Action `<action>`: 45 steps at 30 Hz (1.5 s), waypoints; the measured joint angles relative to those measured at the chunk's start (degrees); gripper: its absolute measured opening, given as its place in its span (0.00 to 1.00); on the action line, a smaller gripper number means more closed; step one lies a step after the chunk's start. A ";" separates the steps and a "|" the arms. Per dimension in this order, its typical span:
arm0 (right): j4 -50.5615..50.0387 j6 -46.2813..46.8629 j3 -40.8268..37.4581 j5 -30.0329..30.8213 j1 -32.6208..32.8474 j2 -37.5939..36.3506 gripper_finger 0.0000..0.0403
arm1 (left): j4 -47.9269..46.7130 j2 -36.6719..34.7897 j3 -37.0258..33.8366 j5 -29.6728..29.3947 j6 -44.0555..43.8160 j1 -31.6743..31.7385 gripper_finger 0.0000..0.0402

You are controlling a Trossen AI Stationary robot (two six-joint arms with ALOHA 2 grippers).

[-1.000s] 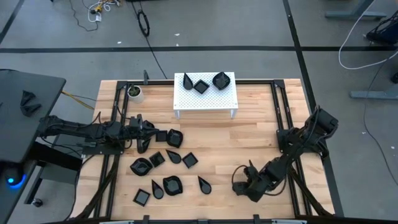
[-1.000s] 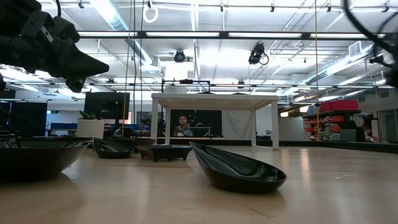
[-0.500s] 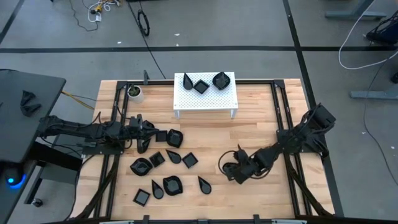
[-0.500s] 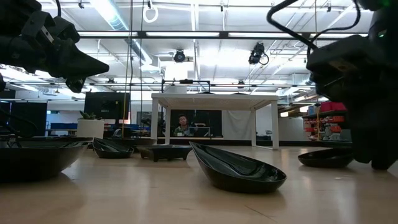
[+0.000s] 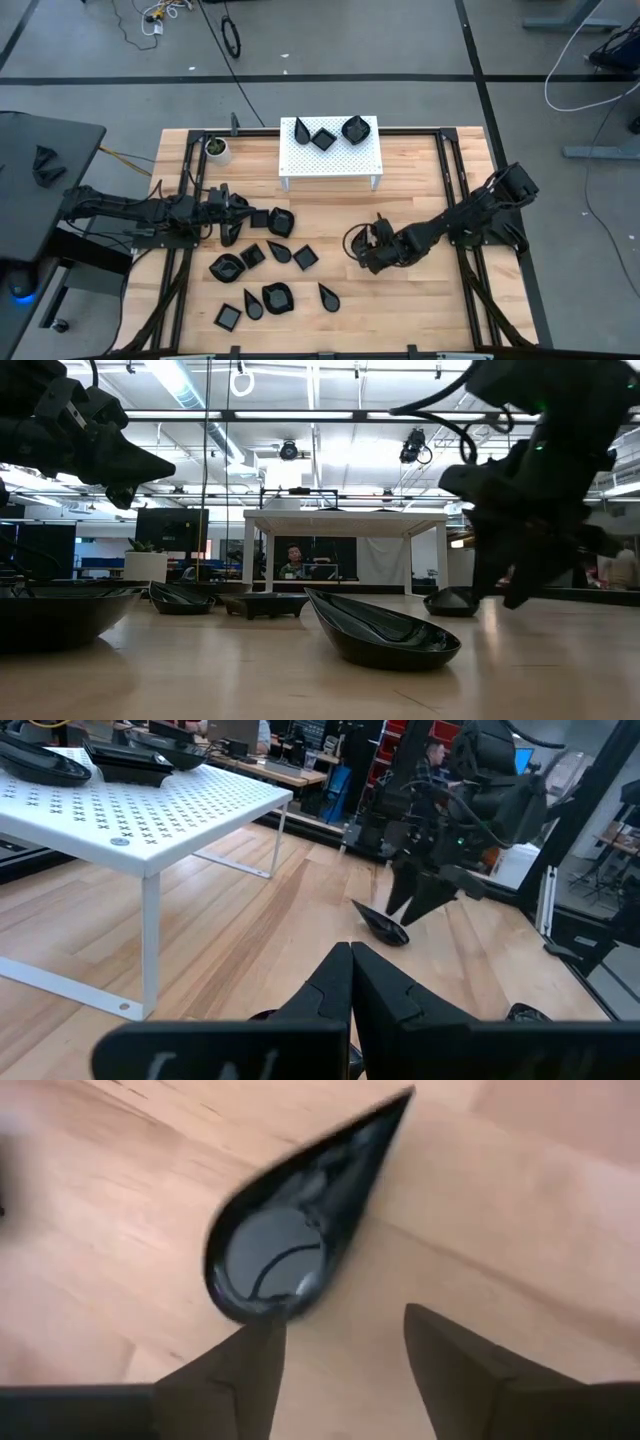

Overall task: Pick & Place Mini shaped plates
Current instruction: Stack the black drop-shaped plate on top of the other black drop-shaped plate on the shelf

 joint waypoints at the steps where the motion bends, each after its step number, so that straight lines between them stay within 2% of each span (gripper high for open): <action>1: 0.70 -1.65 0.00 -0.05 -0.79 0.00 0.53 | 0.00 0.02 0.00 0.00 0.01 0.00 0.02; 6: 4.00 -7.39 0.02 0.13 -4.44 -0.02 0.52 | 0.01 0.02 -0.01 0.02 -0.02 0.00 0.02; 13: 3.19 -9.09 0.02 -1.26 -6.86 0.15 0.44 | 0.00 0.02 -0.02 0.02 -1.13 -0.01 0.02; 17: 3.61 -9.39 0.10 -2.35 -6.96 0.74 0.34 | 0.00 -0.01 -0.01 0.00 -1.13 -0.01 0.02; 22: 4.00 -11.08 0.11 -1.21 -6.94 0.87 0.16 | -0.04 0.01 -0.01 0.01 -1.11 -0.01 0.02; 25: 7.55 -15.60 0.13 -0.79 -6.96 0.87 0.03 | -0.15 0.02 0.00 -0.01 -1.07 0.01 0.02; 27: 10.18 -19.79 1.26 -0.87 -7.35 0.87 0.02 | -0.23 0.01 0.00 0.02 -1.02 0.00 0.02; 30: 10.14 -26.69 6.97 -1.05 -8.86 0.85 0.02 | -0.28 0.01 -0.01 0.02 -1.02 0.00 0.02; 34: 7.52 -43.52 19.58 -1.21 -14.10 0.79 0.01 | -0.28 0.02 0.00 0.02 -1.00 0.00 0.02; 40: 4.88 -65.93 35.95 -8.15 -30.23 0.78 0.00 | -0.28 0.02 0.00 0.02 -1.00 0.01 0.02; 45: 3.65 -74.39 44.69 -16.86 -43.54 6.36 0.00 | -0.26 0.02 -0.01 0.02 -1.02 0.01 0.02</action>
